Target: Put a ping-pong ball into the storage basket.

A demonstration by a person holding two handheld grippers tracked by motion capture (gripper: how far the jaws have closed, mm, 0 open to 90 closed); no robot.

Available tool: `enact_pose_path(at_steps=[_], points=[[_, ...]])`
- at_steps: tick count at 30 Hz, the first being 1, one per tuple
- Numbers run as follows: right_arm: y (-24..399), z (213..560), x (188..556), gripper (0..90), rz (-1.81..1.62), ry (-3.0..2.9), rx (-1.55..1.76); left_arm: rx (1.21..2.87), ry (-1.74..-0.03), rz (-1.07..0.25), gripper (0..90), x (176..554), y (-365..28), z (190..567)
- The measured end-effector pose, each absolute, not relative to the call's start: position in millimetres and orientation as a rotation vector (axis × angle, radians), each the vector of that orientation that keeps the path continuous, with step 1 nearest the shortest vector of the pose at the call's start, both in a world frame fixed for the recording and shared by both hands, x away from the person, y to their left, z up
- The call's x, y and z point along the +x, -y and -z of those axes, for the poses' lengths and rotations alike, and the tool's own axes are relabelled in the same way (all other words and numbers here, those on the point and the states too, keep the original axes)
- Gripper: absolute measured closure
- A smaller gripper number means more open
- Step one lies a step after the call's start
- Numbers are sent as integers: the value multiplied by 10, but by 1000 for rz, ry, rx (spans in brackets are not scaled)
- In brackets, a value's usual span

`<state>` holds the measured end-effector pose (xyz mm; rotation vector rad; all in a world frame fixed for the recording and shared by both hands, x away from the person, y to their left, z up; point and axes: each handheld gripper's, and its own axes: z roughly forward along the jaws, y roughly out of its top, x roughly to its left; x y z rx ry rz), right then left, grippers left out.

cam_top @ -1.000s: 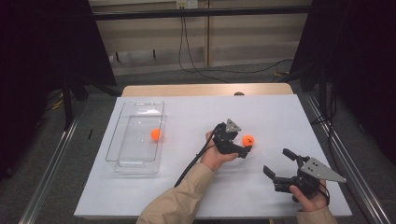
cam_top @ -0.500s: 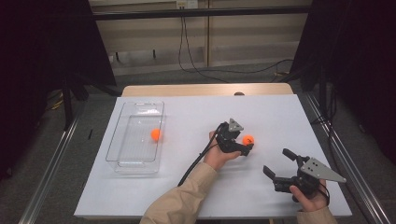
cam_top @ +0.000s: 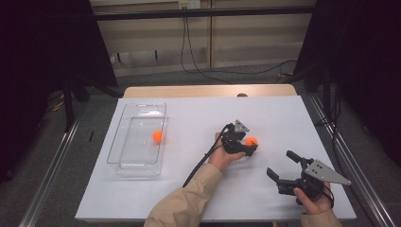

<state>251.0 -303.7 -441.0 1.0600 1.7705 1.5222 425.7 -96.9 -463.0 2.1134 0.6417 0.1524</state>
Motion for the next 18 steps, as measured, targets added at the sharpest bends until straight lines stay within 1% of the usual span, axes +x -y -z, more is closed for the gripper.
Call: enact_pose_path(at_steps=[9,18], points=[[3036,4411,2510,38,-1522,-1772,1061,2125,-627,-122,415,4271,1010,4636],[3038,4411,2508,37,-1522,-1769,1064,2136,-620,-132,488,4266,1036,4637]])
